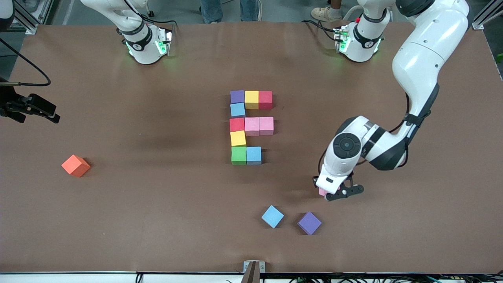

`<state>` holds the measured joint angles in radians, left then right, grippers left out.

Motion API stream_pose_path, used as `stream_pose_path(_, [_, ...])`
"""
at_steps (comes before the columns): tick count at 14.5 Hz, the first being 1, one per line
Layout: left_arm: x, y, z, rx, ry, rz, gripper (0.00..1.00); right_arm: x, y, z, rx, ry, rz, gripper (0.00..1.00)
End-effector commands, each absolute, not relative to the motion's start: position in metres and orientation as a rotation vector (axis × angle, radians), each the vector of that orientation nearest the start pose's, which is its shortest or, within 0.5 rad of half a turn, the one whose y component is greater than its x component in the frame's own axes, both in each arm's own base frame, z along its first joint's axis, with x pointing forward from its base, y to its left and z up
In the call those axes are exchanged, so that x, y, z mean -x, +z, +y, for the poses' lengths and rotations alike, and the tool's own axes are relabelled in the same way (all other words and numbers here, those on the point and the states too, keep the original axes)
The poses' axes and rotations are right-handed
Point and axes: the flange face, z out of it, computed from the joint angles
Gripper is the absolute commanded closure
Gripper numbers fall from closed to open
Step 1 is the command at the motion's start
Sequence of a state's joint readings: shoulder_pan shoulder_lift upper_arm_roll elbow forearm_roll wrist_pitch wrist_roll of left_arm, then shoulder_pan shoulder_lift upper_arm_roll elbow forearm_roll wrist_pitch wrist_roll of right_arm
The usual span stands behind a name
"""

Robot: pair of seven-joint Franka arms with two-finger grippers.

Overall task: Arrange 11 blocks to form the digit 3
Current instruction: 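Carry the pink block to the figure beside the light blue block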

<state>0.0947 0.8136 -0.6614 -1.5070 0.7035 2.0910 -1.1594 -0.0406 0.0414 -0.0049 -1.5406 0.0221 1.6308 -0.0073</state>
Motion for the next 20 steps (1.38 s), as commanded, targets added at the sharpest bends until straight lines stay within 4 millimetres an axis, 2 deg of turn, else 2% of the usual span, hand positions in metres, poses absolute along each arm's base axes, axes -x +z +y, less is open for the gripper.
stream_pose_path(1, [-0.634,0.257,-0.287,2.873,-0.033,-0.98,0.62,-0.565,0.626,-0.023,3.127,-0.077,0.07,0.0])
stream_pose_path(3, [-0.621,0.255,-0.304,2.766,-0.016,-1.181,0.62,-0.565,0.626,-0.024,3.127,-0.08,0.073,0.0])
stream_pose_path(5, [-0.602,0.251,-0.332,2.641,-0.029,-1.359,0.62,-0.566,0.626,-0.023,3.127,-0.08,0.07,0.0])
stream_pose_path(9, [-0.552,0.246,-0.401,2.429,-0.099,-1.616,0.62,-0.565,0.626,-0.024,3.127,-0.08,0.073,0.0])
stream_pose_path(10, [-0.545,0.247,-0.417,2.378,-0.126,-1.694,0.62,-0.565,0.626,-0.025,3.127,-0.08,0.075,0.0])
stream_pose_path(14, [-0.537,0.233,-0.445,2.136,-0.246,-1.939,0.62,-0.565,0.626,-0.027,3.127,-0.077,0.082,0.0])
stream_pose_path(18, [-0.55,0.221,-0.455,1.976,-0.181,-2.103,0.62,-0.565,0.626,-0.025,3.127,-0.077,0.08,0.0])
stream_pose_path(20, [-0.562,0.224,-0.462,1.924,-0.123,-2.188,0.62,-0.565,0.626,-0.025,3.127,-0.077,0.077,0.0])
